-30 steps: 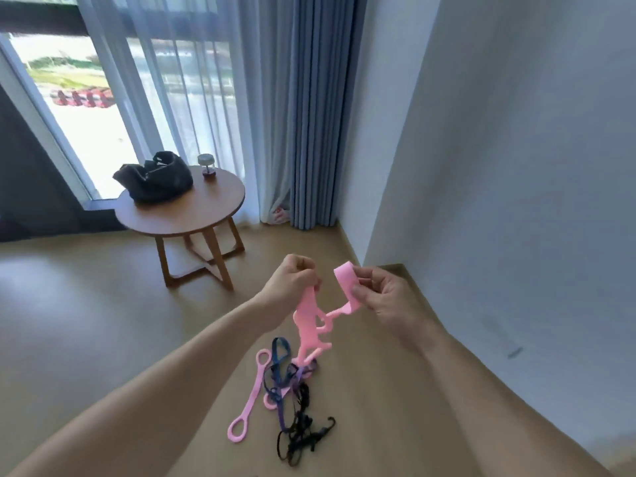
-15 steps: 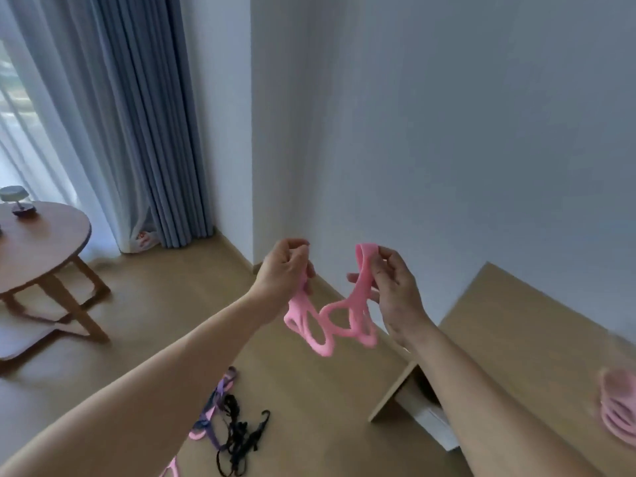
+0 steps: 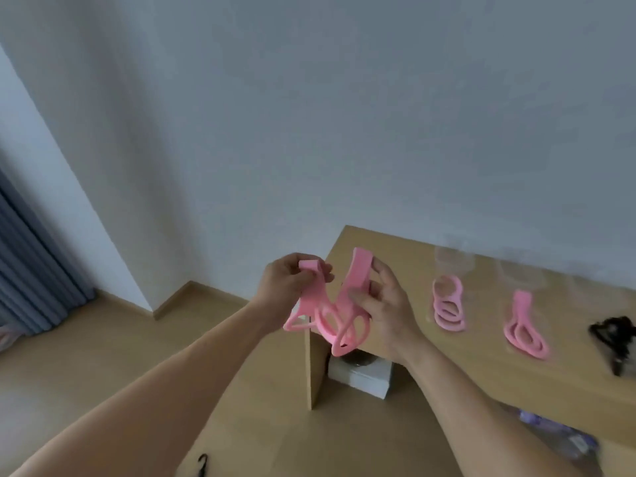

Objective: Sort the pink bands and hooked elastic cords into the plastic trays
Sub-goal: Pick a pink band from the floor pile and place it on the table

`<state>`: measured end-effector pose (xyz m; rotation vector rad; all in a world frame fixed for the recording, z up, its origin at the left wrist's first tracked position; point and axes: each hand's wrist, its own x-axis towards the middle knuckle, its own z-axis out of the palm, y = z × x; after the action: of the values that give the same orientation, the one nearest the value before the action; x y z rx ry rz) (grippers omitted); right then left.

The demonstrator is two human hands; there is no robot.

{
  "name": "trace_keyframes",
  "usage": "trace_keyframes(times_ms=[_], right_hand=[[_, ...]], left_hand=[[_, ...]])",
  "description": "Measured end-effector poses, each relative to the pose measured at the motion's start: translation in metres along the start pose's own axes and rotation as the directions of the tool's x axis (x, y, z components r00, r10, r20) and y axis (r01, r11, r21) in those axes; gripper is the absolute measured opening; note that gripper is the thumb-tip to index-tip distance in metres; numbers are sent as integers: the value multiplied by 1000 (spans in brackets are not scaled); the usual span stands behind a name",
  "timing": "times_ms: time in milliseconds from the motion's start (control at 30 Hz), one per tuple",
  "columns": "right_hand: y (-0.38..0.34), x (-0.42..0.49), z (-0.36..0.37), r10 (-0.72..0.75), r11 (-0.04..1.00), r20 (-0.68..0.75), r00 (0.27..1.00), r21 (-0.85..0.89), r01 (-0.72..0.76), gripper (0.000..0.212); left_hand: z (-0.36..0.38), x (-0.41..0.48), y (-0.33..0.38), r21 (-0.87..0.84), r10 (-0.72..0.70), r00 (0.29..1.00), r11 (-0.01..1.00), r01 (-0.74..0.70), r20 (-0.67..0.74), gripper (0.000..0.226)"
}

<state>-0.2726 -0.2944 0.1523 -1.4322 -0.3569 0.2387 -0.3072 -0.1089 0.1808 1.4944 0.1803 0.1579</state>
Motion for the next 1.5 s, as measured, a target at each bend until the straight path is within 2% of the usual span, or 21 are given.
trace_keyframes(times_ms=[200,267,400,633,833,900,1067,1133,1200,1267,1333,1400,1500], right_hand=[[-9,-25,-131,-54,998,-228,972,-45,44,49],[-10,-31,-168,-60,997,-298,953,-62,44,46],[-5,-36,-228,-42,997,-478,877,-75,7,41],[19,-14,-306,64,969,-691,721,-129,-209,22],[36,32,-351,154,894,-734,661,-182,-410,29],[41,45,-361,210,853,-746,632,-176,-491,28],[51,68,-385,351,754,-699,623,-185,-631,21],[58,76,-394,399,735,-679,616,-165,-657,21],[69,86,-405,403,720,-672,621,-187,-669,21],[83,95,-416,395,703,-668,631,-222,-675,21],[98,103,-425,385,700,-668,637,-239,-673,23],[113,106,-432,369,666,-649,665,-314,-676,33],[131,105,-441,362,543,-596,717,-491,-681,52]], left_hand=[[136,35,-3,-4,1,968,1000,0,250,29],[175,47,-6,5,-4,957,1000,3,288,29],[237,74,-28,116,-36,968,993,7,250,25],[291,147,-80,171,-210,959,969,178,189,23],[316,221,-131,211,-406,890,907,364,209,20],[321,236,-147,254,-456,864,880,402,214,20],[330,264,-175,343,-532,819,826,448,214,18],[334,269,-183,396,-515,831,822,409,210,19],[338,271,-189,479,-457,861,821,311,224,18],[341,271,-193,517,-433,876,811,275,213,14],[343,270,-196,537,-431,884,797,278,181,28],[343,266,-200,636,-388,911,740,217,141,48],[343,256,-208,806,-284,952,586,79,114,66]])
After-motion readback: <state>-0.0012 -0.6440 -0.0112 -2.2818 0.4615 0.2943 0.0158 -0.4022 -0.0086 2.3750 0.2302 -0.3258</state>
